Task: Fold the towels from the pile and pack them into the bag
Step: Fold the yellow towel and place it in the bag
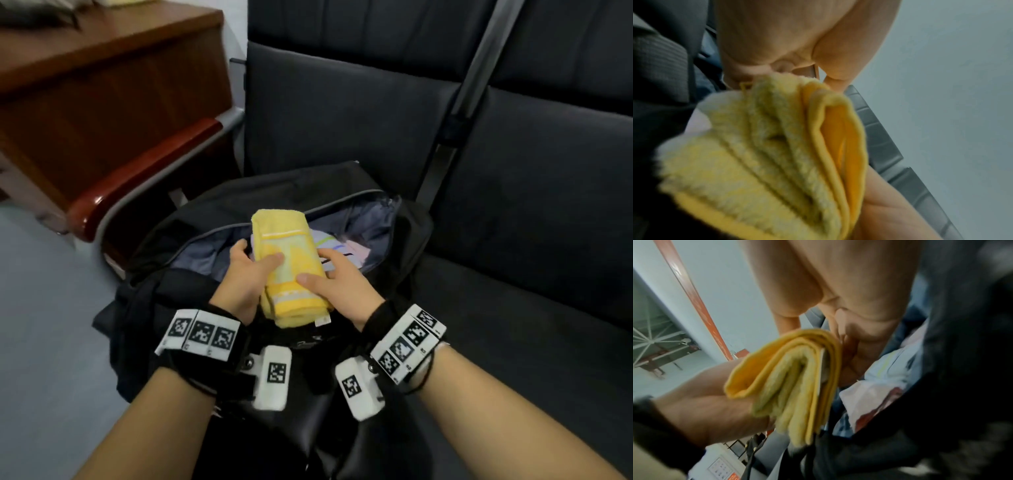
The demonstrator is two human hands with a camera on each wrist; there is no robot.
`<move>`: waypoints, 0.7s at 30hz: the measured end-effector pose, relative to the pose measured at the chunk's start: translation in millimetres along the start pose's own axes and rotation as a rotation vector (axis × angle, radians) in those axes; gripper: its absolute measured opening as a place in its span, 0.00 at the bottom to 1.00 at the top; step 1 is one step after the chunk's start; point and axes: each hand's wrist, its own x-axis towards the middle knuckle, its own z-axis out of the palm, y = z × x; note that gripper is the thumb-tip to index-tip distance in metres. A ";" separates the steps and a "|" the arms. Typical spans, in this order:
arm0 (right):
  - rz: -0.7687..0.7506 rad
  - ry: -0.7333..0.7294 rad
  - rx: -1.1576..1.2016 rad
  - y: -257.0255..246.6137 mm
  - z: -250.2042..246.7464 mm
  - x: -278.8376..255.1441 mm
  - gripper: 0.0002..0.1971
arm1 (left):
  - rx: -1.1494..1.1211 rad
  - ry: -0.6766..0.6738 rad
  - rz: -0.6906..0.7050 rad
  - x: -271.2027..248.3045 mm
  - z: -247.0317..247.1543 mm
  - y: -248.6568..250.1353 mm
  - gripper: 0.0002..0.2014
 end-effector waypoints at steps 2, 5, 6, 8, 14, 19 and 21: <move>0.019 0.019 -0.021 -0.1 17.7 23.9 0.27 | -0.008 0.090 -0.062 21.5 -16.0 2.0 0.43; 0.020 -0.009 -0.089 1.6 40.6 55.1 0.22 | -0.033 0.191 -0.074 47.4 -37.3 -7.5 0.37; 0.016 -0.029 -0.096 2.1 46.2 63.0 0.19 | -0.029 0.210 -0.073 53.7 -43.0 -12.3 0.32; 0.022 -0.071 -0.120 7.0 55.2 75.3 0.17 | -0.007 0.235 -0.102 63.1 -51.7 -22.9 0.25; 0.038 -0.147 -0.237 33.7 68.9 85.2 0.15 | 0.047 0.242 -0.211 71.3 -70.9 -55.8 0.21; 0.019 -0.224 -0.328 29.9 73.6 92.2 0.26 | 0.043 0.227 -0.129 85.5 -73.8 -46.8 0.25; 0.003 -0.298 -0.441 30.0 73.3 91.1 0.30 | 0.076 0.219 -0.080 91.2 -73.4 -44.2 0.28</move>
